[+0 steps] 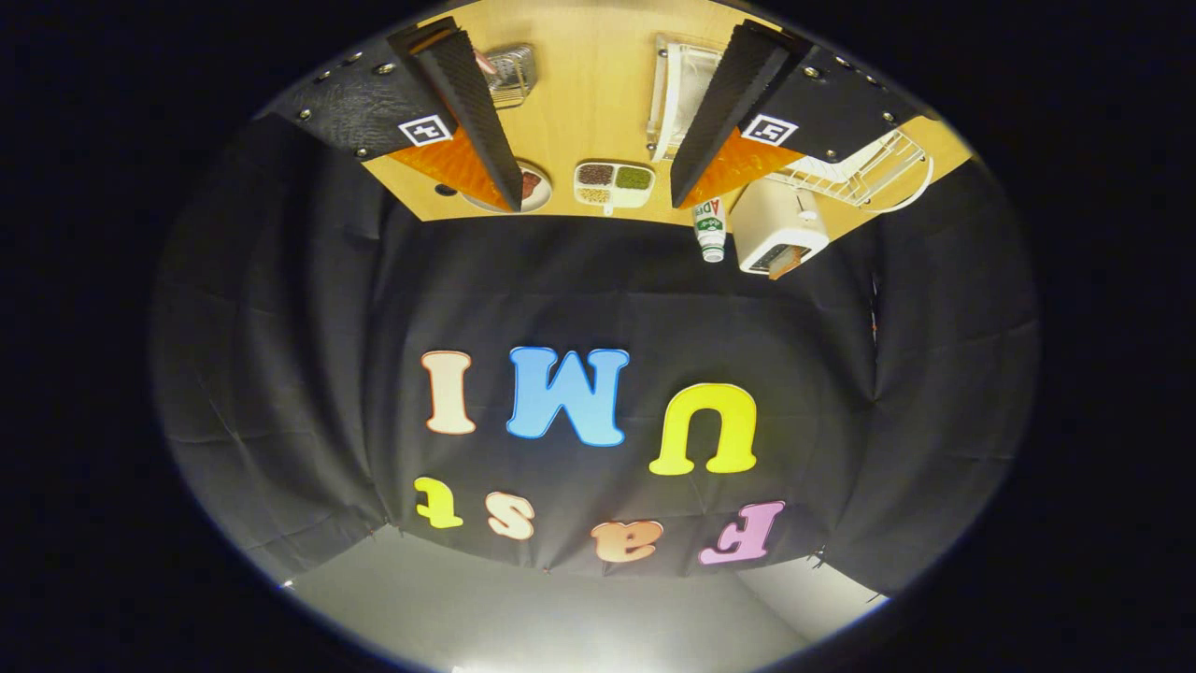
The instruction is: Take the plate from the dish rack, then take the spoon from the basket and place it into the plate.
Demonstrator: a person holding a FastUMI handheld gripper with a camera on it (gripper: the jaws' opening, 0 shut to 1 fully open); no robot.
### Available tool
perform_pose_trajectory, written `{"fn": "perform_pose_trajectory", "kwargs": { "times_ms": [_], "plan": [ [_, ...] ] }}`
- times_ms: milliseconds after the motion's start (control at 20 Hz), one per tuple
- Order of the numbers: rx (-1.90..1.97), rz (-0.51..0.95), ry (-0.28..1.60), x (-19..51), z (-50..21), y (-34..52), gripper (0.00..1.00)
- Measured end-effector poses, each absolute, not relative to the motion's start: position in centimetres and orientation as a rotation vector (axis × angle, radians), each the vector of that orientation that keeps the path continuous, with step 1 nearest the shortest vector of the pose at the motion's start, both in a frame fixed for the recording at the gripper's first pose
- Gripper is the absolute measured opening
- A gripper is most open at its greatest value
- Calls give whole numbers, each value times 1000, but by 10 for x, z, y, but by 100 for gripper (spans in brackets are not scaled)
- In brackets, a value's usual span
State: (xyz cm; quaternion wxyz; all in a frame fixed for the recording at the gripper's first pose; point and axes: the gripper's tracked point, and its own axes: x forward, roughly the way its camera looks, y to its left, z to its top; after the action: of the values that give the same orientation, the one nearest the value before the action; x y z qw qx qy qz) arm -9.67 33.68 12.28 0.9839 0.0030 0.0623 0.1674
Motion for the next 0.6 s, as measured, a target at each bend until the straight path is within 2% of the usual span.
{"fn": "perform_pose_trajectory", "kwargs": {
  "times_ms": [250, 300, 350, 400, 600],
  "plan": [
    [-49, 281, 235, -75, 92, 381, 96],
    [-71, 262, 255, -72, 85, 387, 93],
    [-85, 254, 274, -68, 80, 396, 83],
    [-92, 259, 287, -65, 73, 406, 79],
    [-138, 222, 345, -55, 51, 429, 79]
  ]
}}
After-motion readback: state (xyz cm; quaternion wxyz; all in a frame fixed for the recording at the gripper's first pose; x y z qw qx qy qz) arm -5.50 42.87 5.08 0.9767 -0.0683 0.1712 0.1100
